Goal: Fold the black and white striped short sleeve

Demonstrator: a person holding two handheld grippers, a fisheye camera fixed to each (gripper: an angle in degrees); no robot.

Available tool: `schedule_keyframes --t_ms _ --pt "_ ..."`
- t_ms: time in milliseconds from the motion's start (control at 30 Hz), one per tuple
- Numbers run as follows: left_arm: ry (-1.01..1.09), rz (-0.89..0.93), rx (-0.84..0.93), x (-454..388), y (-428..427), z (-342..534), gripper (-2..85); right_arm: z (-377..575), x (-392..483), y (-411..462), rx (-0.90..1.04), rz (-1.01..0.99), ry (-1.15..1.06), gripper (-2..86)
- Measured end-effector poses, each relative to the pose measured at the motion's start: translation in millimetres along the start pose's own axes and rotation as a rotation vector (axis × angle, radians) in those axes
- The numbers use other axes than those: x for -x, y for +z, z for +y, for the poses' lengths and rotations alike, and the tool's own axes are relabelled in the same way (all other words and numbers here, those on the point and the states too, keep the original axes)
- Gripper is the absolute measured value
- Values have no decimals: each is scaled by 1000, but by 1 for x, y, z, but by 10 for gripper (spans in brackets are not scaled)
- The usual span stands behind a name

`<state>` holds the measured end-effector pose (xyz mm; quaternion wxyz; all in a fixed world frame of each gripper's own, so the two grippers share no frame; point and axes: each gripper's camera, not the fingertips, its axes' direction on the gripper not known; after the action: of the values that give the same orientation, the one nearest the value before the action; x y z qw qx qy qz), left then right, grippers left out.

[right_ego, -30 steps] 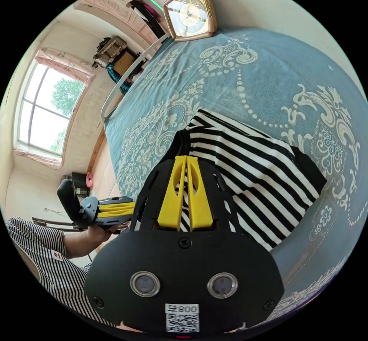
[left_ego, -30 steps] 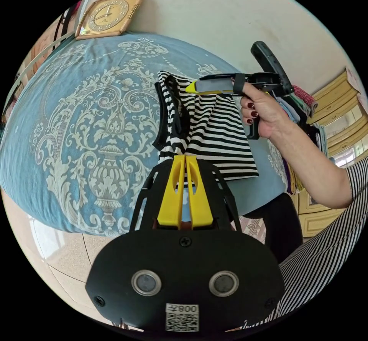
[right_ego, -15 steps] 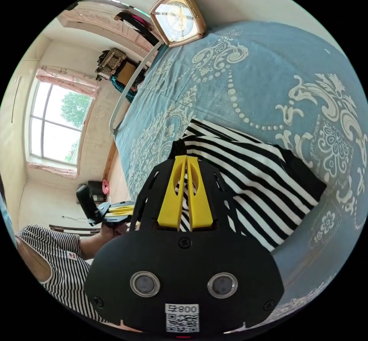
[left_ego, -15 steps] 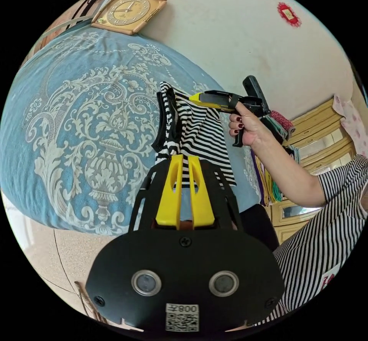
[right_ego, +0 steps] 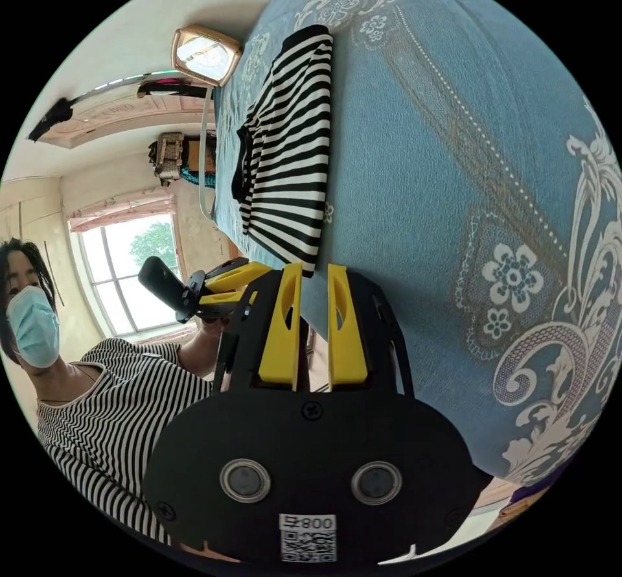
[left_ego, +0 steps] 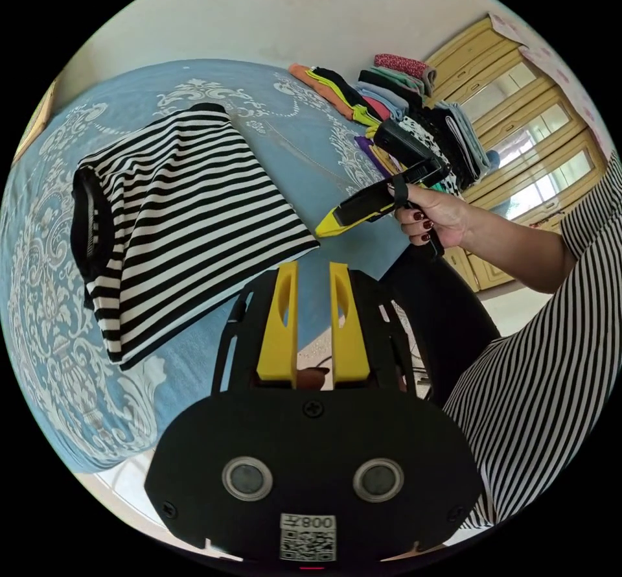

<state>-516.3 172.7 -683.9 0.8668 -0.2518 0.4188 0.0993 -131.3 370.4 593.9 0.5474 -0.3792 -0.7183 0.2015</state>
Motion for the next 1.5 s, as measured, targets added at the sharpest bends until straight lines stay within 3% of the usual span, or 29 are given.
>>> schedule_keyframes --t_ms 567,733,900,1000,1300,1500 --pt "-156 107 -58 68 -20 10 70 31 -37 -29 37 -83 -6 24" --pt "-424 291 -205 126 -46 47 70 51 -35 -54 9 -238 -42 19" --pt "-756 613 -420 191 -47 98 81 69 -21 -81 -17 -310 -100 17" --pt "-852 748 -510 207 -39 110 87 80 -15 -94 -30 -347 -120 17" --pt "-998 885 -710 232 -28 120 91 119 2 -129 -36 -348 -184 16" --pt "-1040 860 -760 237 -23 121 88 156 -2 -150 -45 -352 -187 16"
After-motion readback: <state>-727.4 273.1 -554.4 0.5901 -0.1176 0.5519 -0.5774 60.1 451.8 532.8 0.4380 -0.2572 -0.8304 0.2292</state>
